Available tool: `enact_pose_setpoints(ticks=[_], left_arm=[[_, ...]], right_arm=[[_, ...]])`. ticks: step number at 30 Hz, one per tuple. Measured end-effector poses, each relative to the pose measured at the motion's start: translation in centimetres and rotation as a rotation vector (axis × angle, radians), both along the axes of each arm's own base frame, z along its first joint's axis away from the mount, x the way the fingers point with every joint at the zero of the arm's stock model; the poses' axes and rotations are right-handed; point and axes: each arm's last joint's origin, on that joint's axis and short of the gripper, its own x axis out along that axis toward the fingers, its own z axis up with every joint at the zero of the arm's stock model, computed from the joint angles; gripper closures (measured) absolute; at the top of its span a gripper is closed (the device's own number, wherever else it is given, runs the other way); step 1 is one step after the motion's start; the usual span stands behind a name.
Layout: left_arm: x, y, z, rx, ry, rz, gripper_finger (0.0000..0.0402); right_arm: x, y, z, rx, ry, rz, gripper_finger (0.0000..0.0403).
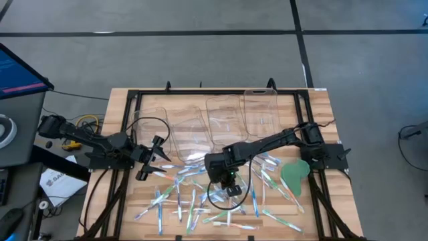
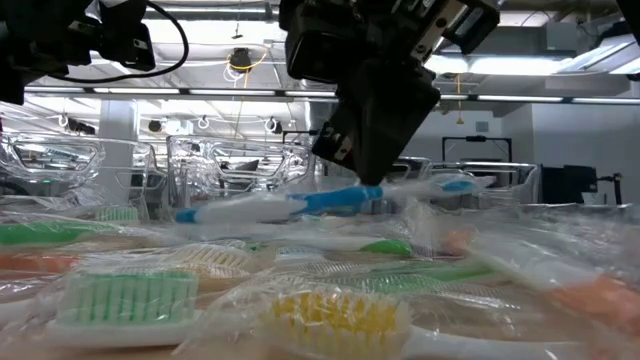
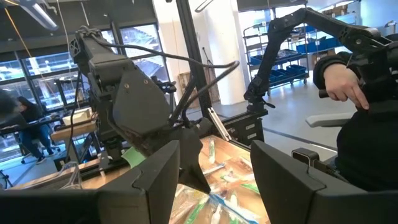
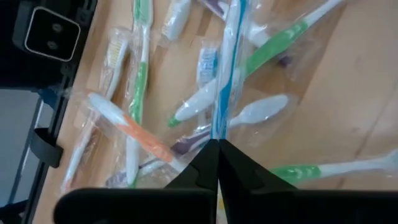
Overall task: Pick & Place Toothbrushes
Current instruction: Put the blue toothbrush into the right transparent bin
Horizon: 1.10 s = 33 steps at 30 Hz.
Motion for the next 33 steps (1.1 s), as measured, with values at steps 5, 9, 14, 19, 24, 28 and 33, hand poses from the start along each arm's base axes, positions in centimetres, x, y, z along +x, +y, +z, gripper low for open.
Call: enact_pose_setpoints(ticks=[5, 9, 14, 19, 24, 28, 33], left_arm=[[0.0, 0.0, 0.0, 0.000, 0.000, 0.000, 0.0211], [0.0, 0.0, 0.0, 0.000, 0.002, 0.000, 0.0211], [0.0, 0.0, 0.0, 0.001, 0.003, 0.000, 0.0211], [0.0, 0.0, 0.0, 0.001, 0.003, 0.000, 0.0211], [0.0, 0.0, 0.0, 0.001, 0.003, 0.000, 0.0211], [0.0, 0.0, 0.0, 0.001, 0.003, 0.000, 0.0211], [0.0, 0.0, 0.0, 0.001, 0.003, 0.000, 0.0211]], right_arm=[[-0.1, 0.0, 0.3, -0.018, 0.024, -0.005, 0.0402], [0.0, 0.2, 1.8, -0.126, 0.037, -0.024, 0.0403], [-0.3, 1.3, 3.7, -0.291, 0.047, -0.024, 0.0403], [-0.9, 2.4, 4.5, -0.399, 0.061, -0.023, 0.0403], [-1.2, 2.1, 5.1, -0.459, 0.097, -0.028, 0.0403], [-1.6, 1.8, 5.5, -0.488, 0.137, -0.027, 0.0403], [-2.0, 1.3, 6.0, -0.507, 0.197, -0.029, 0.0403]])
